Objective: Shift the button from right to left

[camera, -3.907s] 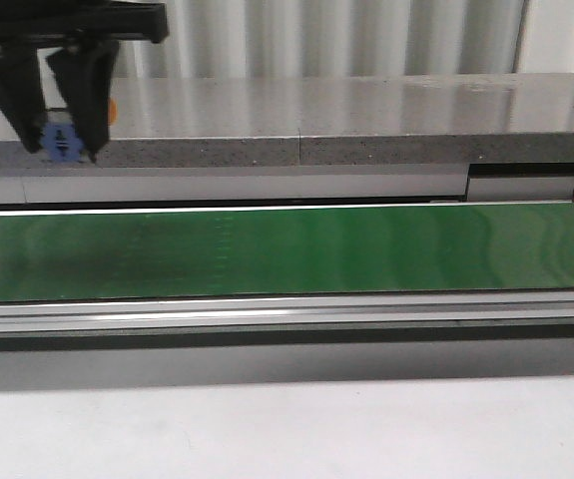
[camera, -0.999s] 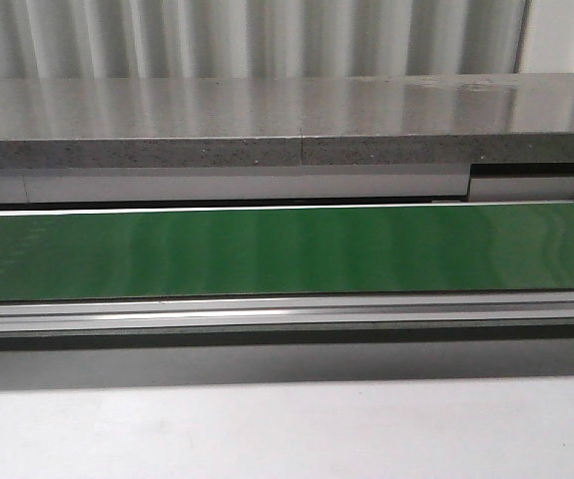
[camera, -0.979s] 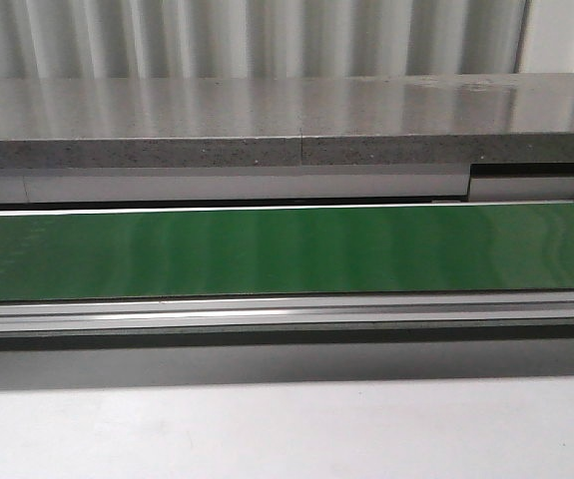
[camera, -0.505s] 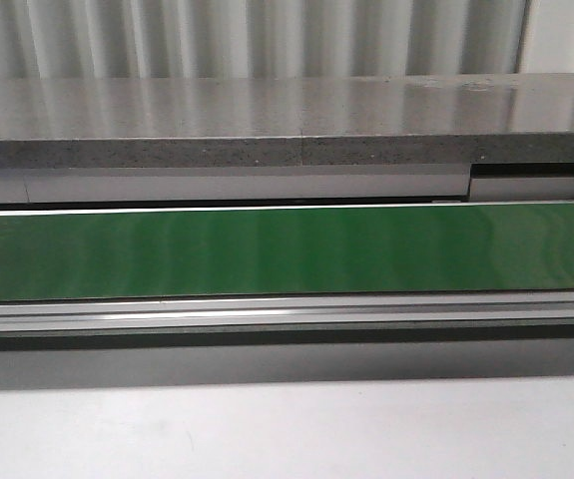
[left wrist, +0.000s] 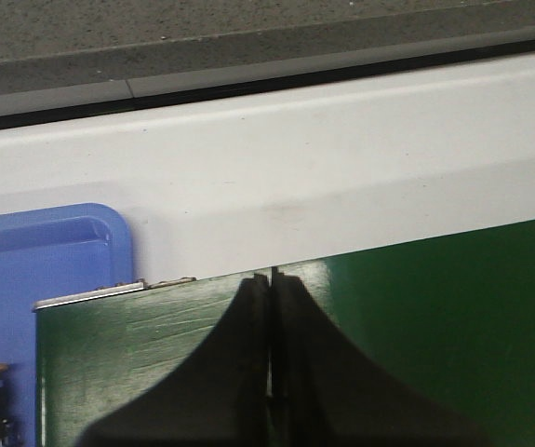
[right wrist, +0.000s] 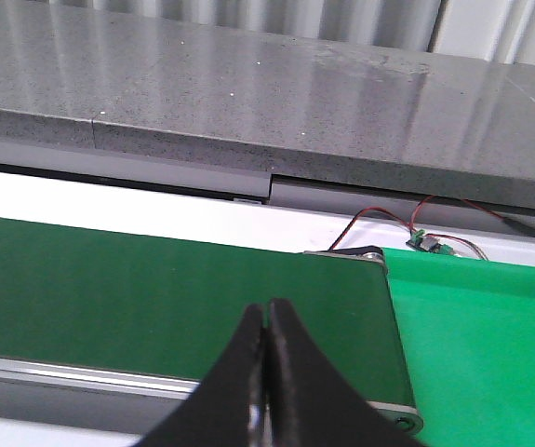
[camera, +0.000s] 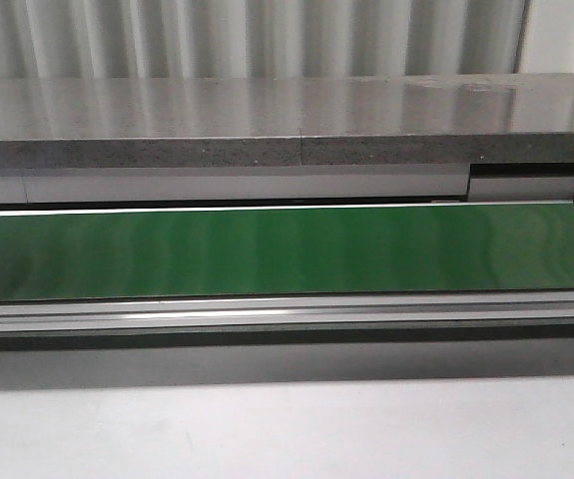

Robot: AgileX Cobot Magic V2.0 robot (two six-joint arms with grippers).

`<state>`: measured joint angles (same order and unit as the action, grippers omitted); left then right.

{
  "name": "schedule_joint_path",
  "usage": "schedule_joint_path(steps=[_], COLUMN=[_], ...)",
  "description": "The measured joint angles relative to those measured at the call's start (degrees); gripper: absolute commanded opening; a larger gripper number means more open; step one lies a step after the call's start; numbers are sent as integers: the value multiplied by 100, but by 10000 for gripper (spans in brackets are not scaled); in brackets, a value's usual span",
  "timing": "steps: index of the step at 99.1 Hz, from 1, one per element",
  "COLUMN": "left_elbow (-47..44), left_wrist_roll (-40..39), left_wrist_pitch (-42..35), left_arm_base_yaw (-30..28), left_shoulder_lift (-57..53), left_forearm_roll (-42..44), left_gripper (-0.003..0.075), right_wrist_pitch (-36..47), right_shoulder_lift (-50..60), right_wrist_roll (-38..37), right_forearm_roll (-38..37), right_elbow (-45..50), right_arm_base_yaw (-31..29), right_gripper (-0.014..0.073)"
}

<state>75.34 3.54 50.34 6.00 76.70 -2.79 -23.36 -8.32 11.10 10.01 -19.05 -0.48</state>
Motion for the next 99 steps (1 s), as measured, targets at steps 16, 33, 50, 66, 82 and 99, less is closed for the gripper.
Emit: schedule_joint_path(steps=[16,33,50,66,82,99], left_elbow=[-862,-1846,-2788,-3533,-4048,-4451], left_wrist_roll=[-26,-26,-26,-26,-26,-26], left_wrist_pitch=[-513,-967,-1265,-1387,-1457,-1634], left_arm_base_yaw=[97,97,110,110,113,113], left_shoulder_lift=[-681,-1672,-2831,-3906,-4890,-5946], left_forearm_roll=[-42,-67,-67,-80,-80,-83], left_gripper=[-20,-20,-20,-20,-20,-20], right_wrist_pitch=[0,0,0,0,0,0], right_shoulder_lift=[0,0,0,0,0,0], right_wrist_roll=[0,0,0,0,0,0], right_forearm_roll=[0,0,0,0,0,0], right_elbow=[0,0,0,0,0,0], right_arm_base_yaw=[0,0,0,0,0,0], right_gripper=[-66,-66,-66,-66,-66,-66])
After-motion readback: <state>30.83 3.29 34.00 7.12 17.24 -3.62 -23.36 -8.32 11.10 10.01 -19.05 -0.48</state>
